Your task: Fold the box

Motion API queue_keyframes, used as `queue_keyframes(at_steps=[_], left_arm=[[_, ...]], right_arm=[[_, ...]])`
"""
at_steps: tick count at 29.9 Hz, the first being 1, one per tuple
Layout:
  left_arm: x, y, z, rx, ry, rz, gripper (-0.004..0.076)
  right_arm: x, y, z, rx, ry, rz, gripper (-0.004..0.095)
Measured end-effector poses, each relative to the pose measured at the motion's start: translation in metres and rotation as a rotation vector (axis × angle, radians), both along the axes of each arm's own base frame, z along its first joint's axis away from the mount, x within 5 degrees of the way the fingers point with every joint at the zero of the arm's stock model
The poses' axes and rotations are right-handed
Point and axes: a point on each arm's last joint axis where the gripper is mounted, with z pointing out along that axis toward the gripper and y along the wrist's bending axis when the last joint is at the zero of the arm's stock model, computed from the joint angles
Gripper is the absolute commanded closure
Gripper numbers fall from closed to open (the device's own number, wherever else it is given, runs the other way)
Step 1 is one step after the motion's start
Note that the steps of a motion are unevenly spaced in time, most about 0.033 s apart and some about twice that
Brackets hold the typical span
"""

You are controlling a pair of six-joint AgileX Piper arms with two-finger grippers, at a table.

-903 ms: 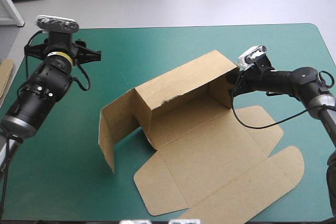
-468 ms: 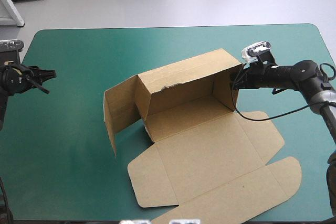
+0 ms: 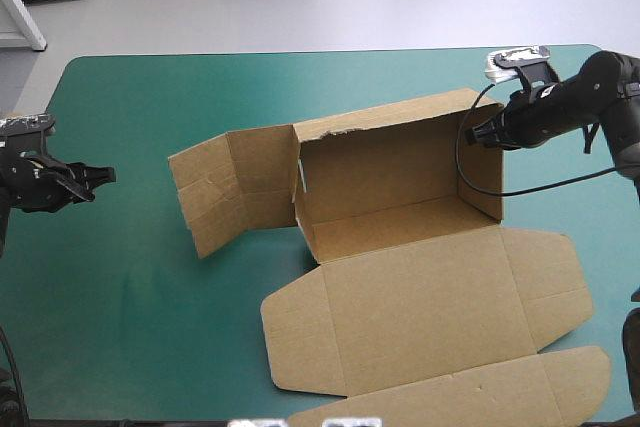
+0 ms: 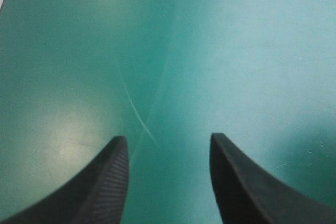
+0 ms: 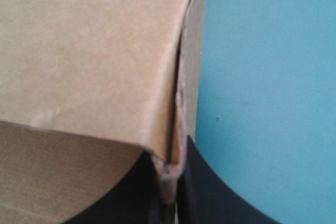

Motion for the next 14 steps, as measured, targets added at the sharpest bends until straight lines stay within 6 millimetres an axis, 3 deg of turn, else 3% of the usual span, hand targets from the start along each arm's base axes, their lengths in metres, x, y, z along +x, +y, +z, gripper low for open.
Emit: queue_keyframes(at_steps=[6, 14], left_arm=[[0.001, -0.001, 0.0, 0.003, -0.004, -0.018, 0.0377], [0.0, -0.006, 0.0, -0.041, 0.002, -0.052, 0.0378]], right_arm=[[0.003, -0.004, 0.001, -0.02, 0.028, -0.059, 0.0925], [0.03, 0.016, -0.037, -0.067, 0.118, -0.017, 0.0925]])
